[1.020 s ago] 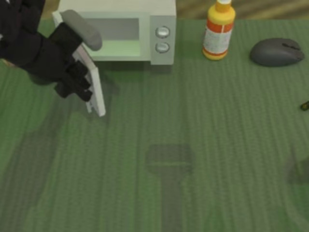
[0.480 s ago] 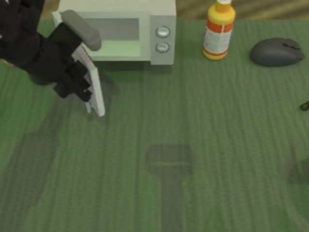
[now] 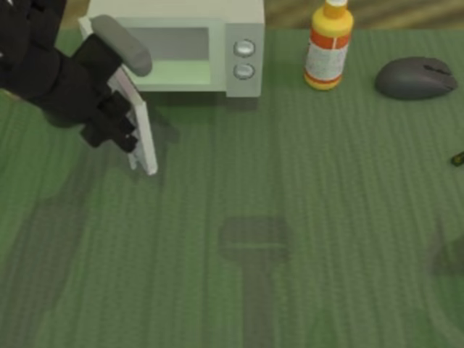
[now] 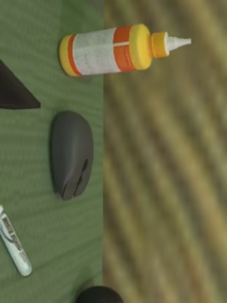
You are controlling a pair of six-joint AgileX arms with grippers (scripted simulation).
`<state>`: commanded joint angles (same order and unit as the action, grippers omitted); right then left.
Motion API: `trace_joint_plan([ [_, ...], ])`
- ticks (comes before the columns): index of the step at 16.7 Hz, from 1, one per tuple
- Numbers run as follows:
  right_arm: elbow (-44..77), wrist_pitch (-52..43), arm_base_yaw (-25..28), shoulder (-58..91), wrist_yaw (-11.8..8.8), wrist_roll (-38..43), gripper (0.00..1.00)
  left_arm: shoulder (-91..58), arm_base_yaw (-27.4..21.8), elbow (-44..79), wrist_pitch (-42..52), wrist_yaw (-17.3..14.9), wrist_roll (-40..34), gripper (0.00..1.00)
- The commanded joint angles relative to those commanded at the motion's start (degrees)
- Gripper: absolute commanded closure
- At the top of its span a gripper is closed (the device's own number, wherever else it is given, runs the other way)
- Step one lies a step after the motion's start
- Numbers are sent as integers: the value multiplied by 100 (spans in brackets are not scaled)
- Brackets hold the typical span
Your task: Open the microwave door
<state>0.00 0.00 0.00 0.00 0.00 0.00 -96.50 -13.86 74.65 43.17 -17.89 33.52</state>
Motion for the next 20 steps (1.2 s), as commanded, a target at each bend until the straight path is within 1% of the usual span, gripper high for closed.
trace_joint_plan([
  [6,0,0,0,0,0,0,0,-17,19,4,37,-52,85,100],
  [12,0,0,0,0,0,0,0,-51,398,57,413,-398,1019,100],
  [14,0,0,0,0,0,0,0,-33,488,75,483,-488,1231,100],
  [20,0,0,0,0,0,0,0,-29,500,78,491,-500,1258,100],
])
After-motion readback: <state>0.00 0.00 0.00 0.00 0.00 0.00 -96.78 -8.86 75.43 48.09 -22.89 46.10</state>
